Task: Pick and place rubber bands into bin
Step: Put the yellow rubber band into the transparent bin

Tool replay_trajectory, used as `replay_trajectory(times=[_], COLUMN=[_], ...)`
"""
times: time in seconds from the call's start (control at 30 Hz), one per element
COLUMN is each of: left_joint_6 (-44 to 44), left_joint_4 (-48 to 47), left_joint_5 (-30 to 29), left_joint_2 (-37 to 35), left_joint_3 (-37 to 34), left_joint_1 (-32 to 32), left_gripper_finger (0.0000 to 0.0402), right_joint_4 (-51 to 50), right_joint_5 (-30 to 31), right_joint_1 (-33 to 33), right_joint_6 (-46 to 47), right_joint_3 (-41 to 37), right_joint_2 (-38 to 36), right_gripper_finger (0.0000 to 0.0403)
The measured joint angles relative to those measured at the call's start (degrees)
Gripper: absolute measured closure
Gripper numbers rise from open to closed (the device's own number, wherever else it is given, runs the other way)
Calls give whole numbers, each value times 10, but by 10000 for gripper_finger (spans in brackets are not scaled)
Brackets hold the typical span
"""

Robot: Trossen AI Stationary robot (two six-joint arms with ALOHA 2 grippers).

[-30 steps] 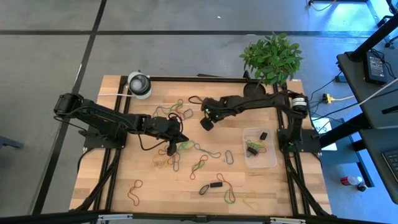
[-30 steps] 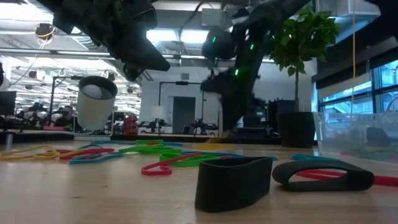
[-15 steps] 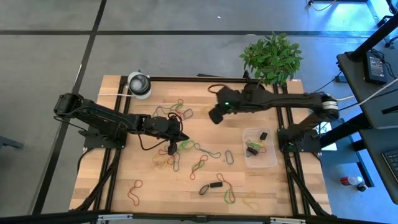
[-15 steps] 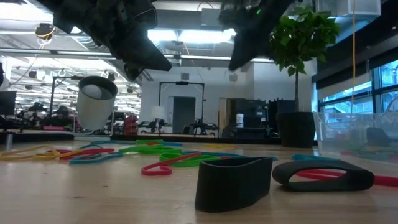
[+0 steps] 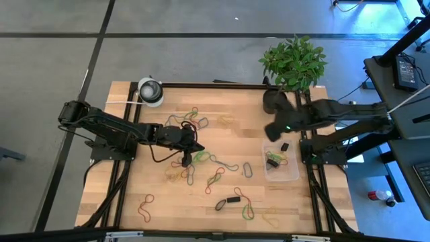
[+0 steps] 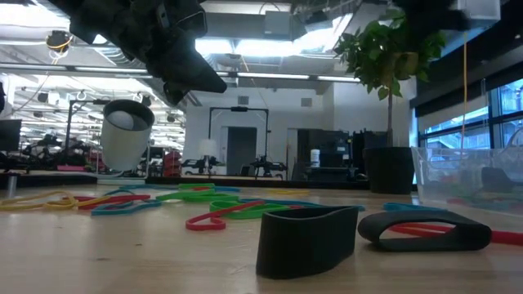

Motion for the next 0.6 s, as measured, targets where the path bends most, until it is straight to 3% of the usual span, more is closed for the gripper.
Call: replay_trajectory(times=[0.1,0.23,0.4,0.6], left_joint_6=[0,0,-4,-5], left_joint_4=[0,0,0,0], left_joint_5=[0,-4,-20,-30], left_joint_2=[0,0,0,0], left_joint_3=[0,0,0,0], left_joint_1=[0,0,0,0], left_gripper_finger=[400,400,400,400], right_joint_4=[-95,-144,-97,-21], right_joint_5=[-5,-44,-65,-148], right_joint_1=[46,99,143,176], right_joint_6=[97,174,197,254], right_joint_3=[0,-2,-33,-127], right_joint_2=[-22,-34,-31,-29], right_gripper_finger=[403,403,403,403])
